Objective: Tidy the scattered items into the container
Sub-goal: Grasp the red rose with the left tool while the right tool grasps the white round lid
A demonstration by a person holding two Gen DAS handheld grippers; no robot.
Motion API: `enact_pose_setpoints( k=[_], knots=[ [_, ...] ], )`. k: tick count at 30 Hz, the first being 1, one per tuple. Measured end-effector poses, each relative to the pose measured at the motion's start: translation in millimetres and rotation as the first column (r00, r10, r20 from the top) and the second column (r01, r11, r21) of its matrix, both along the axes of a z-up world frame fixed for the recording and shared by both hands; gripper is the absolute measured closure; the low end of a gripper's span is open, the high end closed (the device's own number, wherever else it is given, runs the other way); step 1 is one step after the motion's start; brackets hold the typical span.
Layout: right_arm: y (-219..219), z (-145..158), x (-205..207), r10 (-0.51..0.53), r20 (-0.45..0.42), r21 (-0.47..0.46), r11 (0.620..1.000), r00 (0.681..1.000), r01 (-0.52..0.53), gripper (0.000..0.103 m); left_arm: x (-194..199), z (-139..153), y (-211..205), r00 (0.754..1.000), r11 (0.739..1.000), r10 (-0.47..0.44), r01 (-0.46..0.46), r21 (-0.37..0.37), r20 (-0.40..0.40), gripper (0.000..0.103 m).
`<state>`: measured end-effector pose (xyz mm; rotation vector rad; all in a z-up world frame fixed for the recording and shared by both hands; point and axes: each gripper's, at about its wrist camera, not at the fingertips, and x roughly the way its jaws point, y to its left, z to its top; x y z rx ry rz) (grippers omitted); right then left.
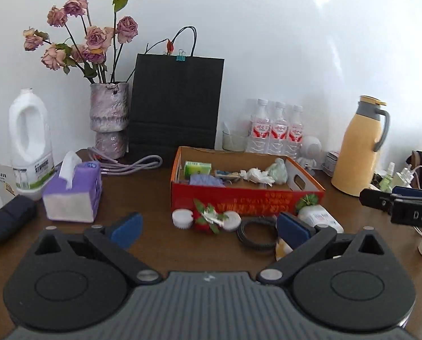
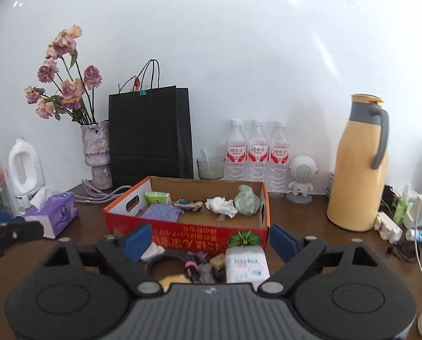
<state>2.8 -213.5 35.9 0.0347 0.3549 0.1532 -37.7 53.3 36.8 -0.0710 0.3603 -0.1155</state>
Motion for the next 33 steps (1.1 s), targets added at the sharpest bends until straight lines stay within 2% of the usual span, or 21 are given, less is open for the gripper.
enact_pose_setpoints(
  k=[2, 4, 6, 8, 10, 13, 14, 16, 19, 20, 22, 23, 25, 26, 27, 28, 30, 31, 33],
  knots=[
    [-2.3, -20.5, -33.6, -0.013, -0.004, 0.075, 0.997, 1.000, 0.014, 0.013, -36.2, -20.6, -0.2, 0.999, 1.000, 0.003, -0.003, 0.004, 0.050, 0.000],
    [3.4, -40.0, -53.3, 0.031, -0.011, 0.150, 0.988, 0.999, -0.029, 0.013, -55.0, -32.6, -5.1, 0.995, 0.999, -0.035, 0.034, 0.014, 0.089, 0.000],
    [19.2, -48.7, -53.5, 0.065, -0.038, 0.114, 0.992, 0.997, -0.061, 0.015, -53.0, -30.7, -11.7, 0.992, 0.996, -0.072, 0.067, 0.054, 0.103, 0.000],
    [34.2, -47.6, -48.2, 0.074, -0.025, 0.042, 0.996, 0.997, -0.072, 0.018, -39.4, -25.7, -14.3, 0.990, 0.993, -0.064, 0.051, 0.106, 0.124, 0.000],
    [40.6, -43.2, -40.7, 0.081, -0.007, 0.027, 0.996, 0.997, -0.081, 0.019, -12.3, -22.5, -11.3, 0.993, 0.992, -0.054, 0.041, 0.120, 0.105, 0.000],
    [43.7, -38.8, -27.5, 0.071, 0.000, 0.021, 0.997, 0.997, -0.071, 0.019, 38.8, -28.3, -10.5, 0.983, 0.983, -0.155, 0.143, 0.117, 0.097, 0.000],
    [44.5, -38.0, -24.6, 0.065, 0.000, 0.011, 0.998, 0.998, -0.065, 0.019, 60.1, -31.0, -13.7, 0.983, 0.980, -0.161, 0.150, 0.129, 0.082, 0.000],
    [45.2, -37.7, -23.3, 0.066, -0.002, 0.001, 0.998, 0.998, -0.066, 0.019, 106.0, -35.6, -22.2, 0.992, 0.979, -0.129, 0.125, 0.161, 0.014, 0.000],
    [42.0, -39.3, -24.9, 0.071, 0.000, -0.019, 0.997, 0.997, -0.071, 0.019, 166.4, -54.2, -26.0, 0.990, 0.979, -0.128, 0.135, 0.155, -0.051, 0.001],
    [41.0, -39.9, -24.3, 0.066, -0.003, -0.031, 0.997, 0.998, -0.066, 0.019, 184.0, -62.4, -27.3, 0.989, 0.978, -0.117, 0.131, 0.161, -0.095, 0.004],
    [38.1, -41.1, -21.3, 0.058, -0.006, -0.049, 0.997, 0.998, -0.059, 0.019, 211.0, -76.1, -24.2, 0.984, 0.983, -0.073, 0.098, 0.155, -0.162, 0.028],
    [36.5, -41.7, -18.4, 0.058, -0.010, -0.047, 0.997, 0.998, -0.059, 0.019, 219.2, -80.1, -19.7, 0.982, 0.988, -0.066, 0.089, 0.128, -0.179, 0.034],
    [34.0, -44.1, -9.5, 0.060, -0.018, -0.034, 0.998, 0.998, -0.060, 0.019, 228.4, -83.5, -10.2, 0.974, 0.994, -0.067, 0.084, 0.071, -0.215, 0.054],
    [33.6, -46.0, -2.2, 0.063, -0.028, -0.024, 0.998, 0.998, -0.064, 0.019, 228.4, -83.2, -6.3, 0.973, 0.995, -0.071, 0.083, 0.046, -0.220, 0.057],
    [34.6, -48.1, 6.9, 0.070, -0.045, -0.017, 0.997, 0.997, -0.071, 0.019, 226.1, -82.5, -4.2, 0.975, 0.996, -0.076, 0.085, 0.034, -0.211, 0.073],
    [36.8, -49.8, 16.3, 0.075, -0.063, -0.015, 0.997, 0.995, -0.076, 0.019, 221.4, -80.3, -3.7, 0.978, 0.995, -0.080, 0.089, 0.037, -0.193, 0.082],
    [45.0, -52.2, 39.9, 0.077, -0.116, -0.024, 0.996, 0.990, -0.080, 0.019, 207.1, -72.5, -0.2, 0.982, 0.995, -0.096, 0.101, 0.024, -0.162, 0.089],
    [51.6, -52.6, 52.7, 0.080, -0.151, -0.036, 0.996, 0.985, -0.087, 0.019, 197.5, -67.7, 4.3, 0.985, 0.995, -0.100, 0.100, -0.007, -0.143, 0.095],
    [68.6, -52.3, 73.4, 0.100, -0.179, -0.072, 0.991, 0.979, -0.114, 0.020, 175.4, -60.7, 14.6, 0.989, 0.994, -0.098, 0.091, -0.064, -0.107, 0.097]
  ],
)
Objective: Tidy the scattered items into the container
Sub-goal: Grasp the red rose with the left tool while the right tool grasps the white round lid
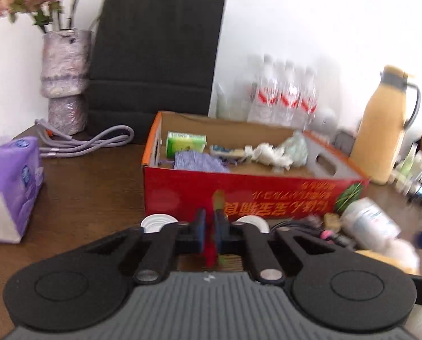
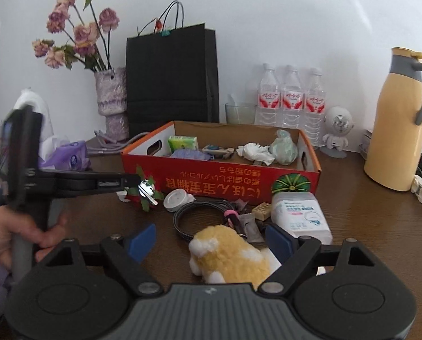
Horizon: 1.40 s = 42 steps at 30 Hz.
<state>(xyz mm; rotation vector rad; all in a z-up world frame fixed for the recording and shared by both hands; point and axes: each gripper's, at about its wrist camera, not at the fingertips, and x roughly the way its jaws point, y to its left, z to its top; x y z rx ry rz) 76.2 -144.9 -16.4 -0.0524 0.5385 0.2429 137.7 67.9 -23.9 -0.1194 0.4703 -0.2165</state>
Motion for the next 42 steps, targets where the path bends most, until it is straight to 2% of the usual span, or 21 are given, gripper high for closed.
enact_pose_setpoints(
  k=[2, 4, 6, 10, 13, 15, 17, 20, 23, 24, 25, 26, 27, 28, 31, 33, 35, 37, 40, 41, 42],
  knots=[
    [20.6, -2.1, 21.7, 0.050, -0.005, -0.044, 0.998, 0.999, -0.050, 0.020, -17.8, 3.6, 8.0, 0.999, 1.000, 0.017, -0.016, -0.021, 0.031, 0.097],
    [41.5, -9.0, 51.5, 0.090, -0.046, -0.077, 0.993, 0.995, -0.093, 0.021, -25.2, 6.6, 12.7, 0.998, 0.999, 0.047, -0.047, -0.001, 0.037, 0.098],
    [61.7, -17.3, 80.0, 0.115, -0.085, -0.122, 0.985, 0.990, -0.124, 0.037, -30.1, 9.6, 17.3, 0.992, 0.994, 0.103, -0.106, 0.041, 0.067, 0.098],
    [93.8, -35.5, 118.1, 0.152, -0.172, -0.213, 0.959, 0.973, -0.187, 0.038, -32.3, 10.6, 23.4, 0.973, 0.973, 0.195, -0.208, 0.104, 0.126, 0.098],
    [105.1, -42.6, 130.6, 0.129, -0.198, -0.250, 0.952, 0.972, -0.177, 0.041, -34.0, 11.6, 20.7, 0.978, 0.976, 0.162, -0.178, 0.125, 0.129, 0.098],
    [106.4, -45.4, 135.0, 0.099, -0.212, -0.243, 0.958, 0.972, -0.150, 0.064, -35.0, 10.2, 15.2, 0.983, 0.975, 0.140, -0.158, 0.158, 0.121, 0.098],
    [100.8, -43.7, 134.2, 0.085, -0.212, -0.212, 0.969, 0.974, -0.130, 0.065, -37.6, 5.4, 2.3, 0.986, 0.957, 0.113, -0.141, 0.253, 0.125, 0.098],
    [84.3, -35.3, 123.6, 0.084, -0.193, -0.138, 0.984, 0.978, -0.112, 0.065, -43.0, -7.7, -22.0, 0.994, 0.920, 0.010, -0.050, 0.388, 0.104, 0.098],
    [57.8, -11.3, 89.9, 0.094, -0.144, -0.063, 0.993, 0.985, -0.104, 0.065, -52.2, -14.7, -36.0, 0.991, 0.907, -0.124, 0.089, 0.410, 0.058, 0.094],
    [47.2, -2.0, 73.8, 0.101, -0.127, -0.035, 0.994, 0.987, -0.106, 0.065, -56.1, -13.6, -36.9, 0.985, 0.907, -0.163, 0.126, 0.402, 0.059, 0.085],
    [37.6, 5.9, 57.1, 0.108, -0.109, -0.021, 0.994, 0.988, -0.111, 0.065, -59.9, -9.8, -33.8, 0.979, 0.916, -0.191, 0.153, 0.370, 0.067, 0.059],
    [28.5, 12.5, 40.0, 0.113, -0.091, -0.020, 0.993, 0.989, -0.115, 0.065, -62.8, -4.3, -27.0, 0.973, 0.932, -0.216, 0.181, 0.313, 0.079, 0.045],
    [19.3, 17.3, 23.5, 0.112, -0.075, -0.024, 0.993, 0.991, -0.114, 0.065, -64.2, 0.8, -19.1, 0.968, 0.946, -0.235, 0.207, 0.251, 0.087, 0.022],
    [9.9, 19.8, 8.8, 0.105, -0.070, -0.022, 0.994, 0.992, -0.106, 0.065, -63.6, 4.0, -12.2, 0.968, 0.955, -0.238, 0.217, 0.201, 0.085, 0.016],
    [-15.9, 17.4, -27.8, 0.078, -0.087, 0.002, 0.997, 0.993, -0.078, 0.064, -53.0, 0.0, -4.3, 0.970, 0.963, -0.243, 0.238, 0.128, 0.024, 0.014],
    [-28.2, 11.1, -47.0, 0.065, -0.097, 0.009, 0.998, 0.993, -0.064, 0.064, -42.5, -8.2, -15.4, 0.963, 0.955, -0.266, 0.268, 0.126, -0.038, 0.013],
    [-39.0, 2.2, -57.0, 0.048, -0.124, 0.044, 0.998, 0.991, -0.043, 0.064, -34.1, -16.4, -33.7, 0.967, 0.946, -0.240, 0.252, 0.206, -0.083, 0.013],
    [-44.4, -6.0, -64.0, 0.039, -0.151, 0.066, 0.997, 0.988, -0.029, 0.064, -28.5, -25.7, -46.3, 0.980, 0.938, -0.177, 0.196, 0.286, -0.092, 0.012],
    [-46.2, -14.5, -69.4, 0.030, -0.159, 0.067, 0.998, 0.987, -0.020, 0.065, -18.8, -33.0, -46.9, 0.983, 0.948, -0.132, 0.163, 0.274, -0.128, 0.012],
    [-46.2, -16.9, -70.3, 0.031, -0.158, 0.065, 0.998, 0.987, -0.021, 0.064, -16.5, -33.9, -46.1, 0.983, 0.951, -0.124, 0.157, 0.267, -0.136, 0.015],
    [-46.5, -19.1, -70.8, 0.030, -0.159, 0.062, 0.998, 0.987, -0.021, 0.065, -15.7, -34.5, -46.2, 0.982, 0.951, -0.121, 0.156, 0.268, -0.143, 0.030]
  ],
)
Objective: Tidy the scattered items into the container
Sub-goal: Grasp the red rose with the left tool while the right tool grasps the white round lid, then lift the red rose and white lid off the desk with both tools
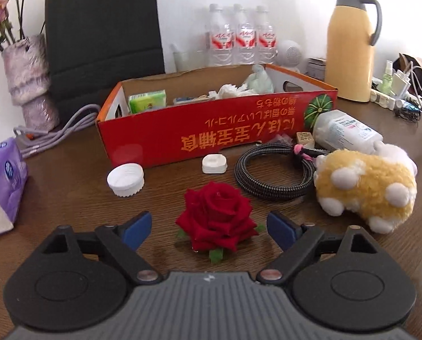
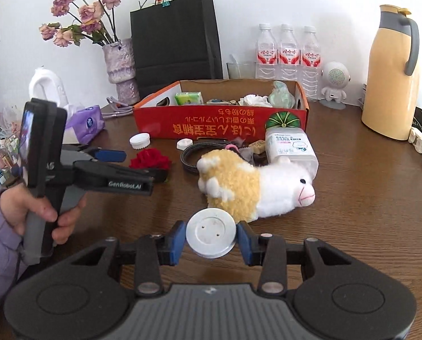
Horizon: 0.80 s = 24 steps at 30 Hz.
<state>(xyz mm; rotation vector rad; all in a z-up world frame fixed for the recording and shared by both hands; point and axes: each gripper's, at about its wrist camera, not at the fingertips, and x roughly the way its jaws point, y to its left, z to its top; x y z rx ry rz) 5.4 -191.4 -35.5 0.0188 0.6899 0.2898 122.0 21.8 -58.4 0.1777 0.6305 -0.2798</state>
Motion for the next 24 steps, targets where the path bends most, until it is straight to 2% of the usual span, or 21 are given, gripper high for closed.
enact_pose_setpoints(
  k=[1, 2, 3, 6, 10, 14, 15, 17, 20, 24],
  knots=[
    [-0.4, -1.7, -0.3, 0.001, 0.000, -0.002, 1.000, 1.000, -0.001, 0.065, 0.9, -1.0, -0.3, 1.000, 1.000, -0.004, 0.004, 0.002, -0.011, 0.046],
    [-0.6, -2.9, -0.2, 0.003, -0.002, 0.000, 1.000, 1.000, -0.003, 0.065, 0.9, -1.2, 0.0, 1.000, 1.000, -0.007, 0.007, -0.005, -0.018, 0.049],
    [-0.5, -4.3, -0.3, 0.003, -0.003, 0.005, 1.000, 1.000, -0.003, 0.065, -1.1, -0.5, 0.2, 1.000, 1.000, -0.011, 0.011, -0.012, -0.019, 0.057],
    [-0.3, -11.8, -1.0, 0.004, -0.021, 0.014, 1.000, 1.000, -0.003, 0.064, -16.3, 4.4, -2.9, 1.000, 1.000, -0.004, 0.004, -0.006, -0.011, 0.061],
    [3.2, -22.6, -10.1, 0.008, -0.046, -0.006, 1.000, 0.999, -0.008, 0.064, -71.7, 21.1, -4.5, 0.999, 0.998, -0.018, 0.020, -0.067, 0.028, 0.062],
    [10.0, -28.5, -26.3, 0.029, -0.038, -0.006, 1.000, 0.999, -0.029, 0.063, -124.4, 27.4, -4.6, 0.998, 0.996, -0.044, 0.047, -0.071, 0.045, 0.061],
    [12.0, -29.4, -30.2, 0.044, -0.033, -0.009, 0.999, 0.999, -0.044, 0.059, -132.9, 27.9, -4.3, 0.998, 0.997, -0.042, 0.045, -0.070, 0.041, 0.061],
    [14.7, -31.5, -37.5, 0.063, -0.008, -0.020, 0.998, 0.998, -0.063, 0.053, -146.4, 26.5, -4.7, 0.999, 0.997, -0.037, 0.039, -0.070, 0.038, 0.061],
    [20.4, -34.4, -42.7, 0.070, 0.027, -0.073, 0.995, 0.997, -0.068, 0.052, -156.1, 21.6, -6.4, 0.998, 0.996, -0.038, 0.042, -0.080, 0.045, 0.057],
    [20.8, -34.8, -39.2, 0.051, 0.044, -0.084, 0.995, 0.998, -0.047, 0.051, -154.3, 15.3, -17.6, 0.998, 0.998, -0.041, 0.042, -0.046, 0.038, 0.043]
  ],
)
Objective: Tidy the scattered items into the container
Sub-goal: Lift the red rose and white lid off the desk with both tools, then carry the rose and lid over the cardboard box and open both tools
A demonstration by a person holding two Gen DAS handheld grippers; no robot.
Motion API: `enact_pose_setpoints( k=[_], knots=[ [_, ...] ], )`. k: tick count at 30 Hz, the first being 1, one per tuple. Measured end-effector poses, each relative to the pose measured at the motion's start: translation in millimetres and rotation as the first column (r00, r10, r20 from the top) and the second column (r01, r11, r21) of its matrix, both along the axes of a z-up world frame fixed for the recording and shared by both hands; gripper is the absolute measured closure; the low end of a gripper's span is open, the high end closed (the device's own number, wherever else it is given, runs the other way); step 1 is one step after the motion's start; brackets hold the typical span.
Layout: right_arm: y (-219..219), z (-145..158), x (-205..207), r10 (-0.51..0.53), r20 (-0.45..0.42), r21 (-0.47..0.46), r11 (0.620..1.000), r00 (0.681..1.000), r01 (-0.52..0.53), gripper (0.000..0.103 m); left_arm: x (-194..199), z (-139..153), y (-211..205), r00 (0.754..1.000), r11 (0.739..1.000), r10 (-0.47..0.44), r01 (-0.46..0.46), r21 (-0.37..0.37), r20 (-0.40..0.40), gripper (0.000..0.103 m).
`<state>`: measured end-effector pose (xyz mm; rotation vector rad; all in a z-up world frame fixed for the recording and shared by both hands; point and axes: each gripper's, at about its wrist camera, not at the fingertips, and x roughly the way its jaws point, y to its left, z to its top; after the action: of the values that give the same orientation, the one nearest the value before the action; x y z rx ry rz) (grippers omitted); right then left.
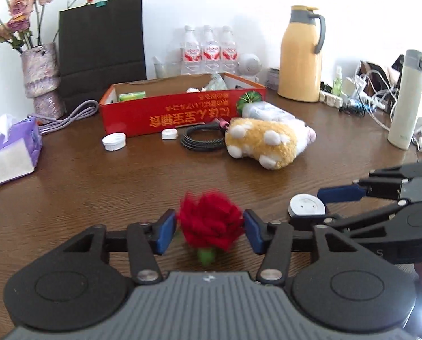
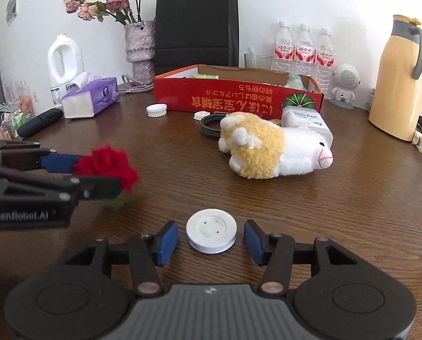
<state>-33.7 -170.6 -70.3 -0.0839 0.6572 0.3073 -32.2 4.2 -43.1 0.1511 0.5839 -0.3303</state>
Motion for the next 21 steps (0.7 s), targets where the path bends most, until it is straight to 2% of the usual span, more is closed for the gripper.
enact_pose_setpoints(
  k=[1, 3, 9, 11, 12, 13, 14, 15, 16, 21],
  knots=[
    [-0.4, -0.2, 0.2, 0.000, 0.001, 0.004, 1.000, 1.000, 0.000, 0.051, 1.3, -2.1, -2.3, 1.000, 1.000, 0.005, -0.005, 0.009, -0.002, 0.036],
    [-0.9, -0.4, 0.8, -0.001, -0.001, 0.007, 1.000, 1.000, 0.001, 0.051, 3.4, -5.2, -5.4, 1.000, 1.000, 0.006, -0.006, 0.019, -0.012, 0.032],
    [-0.5, -0.9, 0.5, -0.004, 0.003, -0.005, 1.000, 1.000, 0.004, 0.053, 7.1, -12.5, -5.4, 0.998, 0.999, 0.017, -0.016, 0.028, -0.055, 0.031],
    [-1.6, -1.0, 1.0, -0.002, 0.002, -0.002, 1.000, 1.000, 0.002, 0.052, 7.9, -15.2, -5.5, 0.997, 0.999, 0.017, -0.016, 0.028, -0.069, 0.034],
    [-1.6, -1.1, 0.9, -0.003, 0.002, -0.003, 1.000, 1.000, 0.003, 0.052, 7.1, -15.2, -5.4, 0.998, 1.000, 0.017, -0.015, 0.021, -0.068, 0.039],
    [-1.2, -1.0, 0.9, -0.004, 0.002, -0.006, 1.000, 1.000, 0.004, 0.052, 6.4, -14.8, -5.0, 0.997, 1.000, 0.014, -0.013, 0.013, -0.070, 0.049],
    [-1.0, -0.8, 0.7, -0.002, 0.002, -0.007, 1.000, 1.000, 0.002, 0.052, 5.6, -14.3, -4.7, 0.997, 1.000, 0.016, -0.016, 0.005, -0.071, 0.054],
    [-1.3, -0.7, 0.3, 0.002, 0.004, -0.003, 1.000, 1.000, -0.002, 0.060, 4.6, -13.8, -4.6, 0.997, 1.000, 0.021, -0.021, 0.002, -0.070, 0.059],
    [-1.7, -0.5, -0.1, 0.007, 0.007, 0.002, 1.000, 1.000, -0.007, 0.065, 3.4, -13.2, -4.6, 0.997, 1.000, 0.026, -0.026, 0.000, -0.068, 0.061],
    [0.1, -0.3, -5.8, -0.021, 0.015, 0.001, 1.000, 1.000, 0.021, 0.065, -5.5, -4.9, -0.3, 0.995, 0.997, 0.065, -0.067, -0.033, -0.074, 0.063]
  ],
)
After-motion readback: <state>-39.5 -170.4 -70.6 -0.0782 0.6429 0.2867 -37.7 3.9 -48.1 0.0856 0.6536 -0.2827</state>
